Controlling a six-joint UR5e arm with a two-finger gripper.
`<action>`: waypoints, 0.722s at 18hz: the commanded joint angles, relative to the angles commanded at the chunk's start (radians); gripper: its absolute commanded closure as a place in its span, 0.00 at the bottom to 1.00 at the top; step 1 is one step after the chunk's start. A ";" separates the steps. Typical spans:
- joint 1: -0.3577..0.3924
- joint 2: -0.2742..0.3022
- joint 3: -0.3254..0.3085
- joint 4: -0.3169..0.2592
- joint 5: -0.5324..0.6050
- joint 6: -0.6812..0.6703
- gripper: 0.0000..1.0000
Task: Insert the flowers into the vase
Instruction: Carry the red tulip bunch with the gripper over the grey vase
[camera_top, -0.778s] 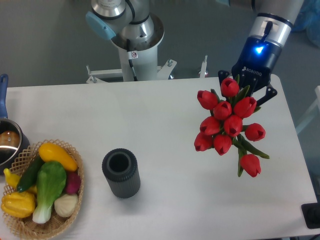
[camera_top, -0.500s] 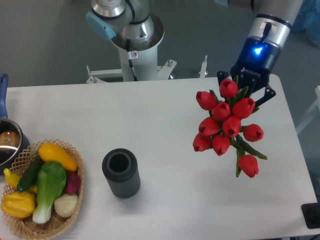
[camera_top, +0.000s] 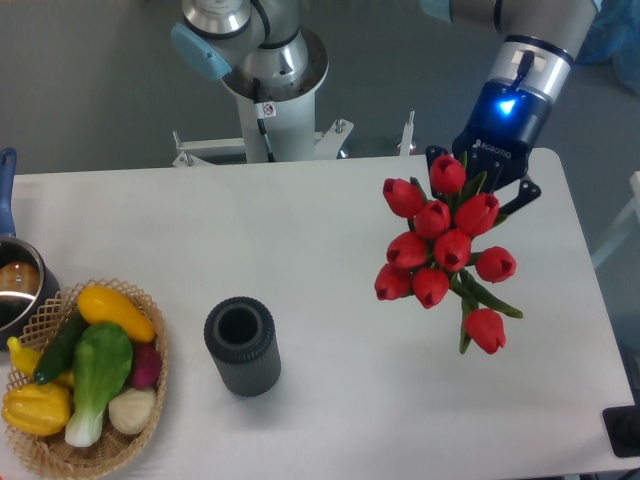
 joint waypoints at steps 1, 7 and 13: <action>-0.014 -0.006 0.000 0.008 -0.006 0.000 0.76; -0.068 -0.031 -0.047 0.054 -0.198 0.009 0.76; -0.106 -0.063 -0.100 0.141 -0.308 0.012 0.76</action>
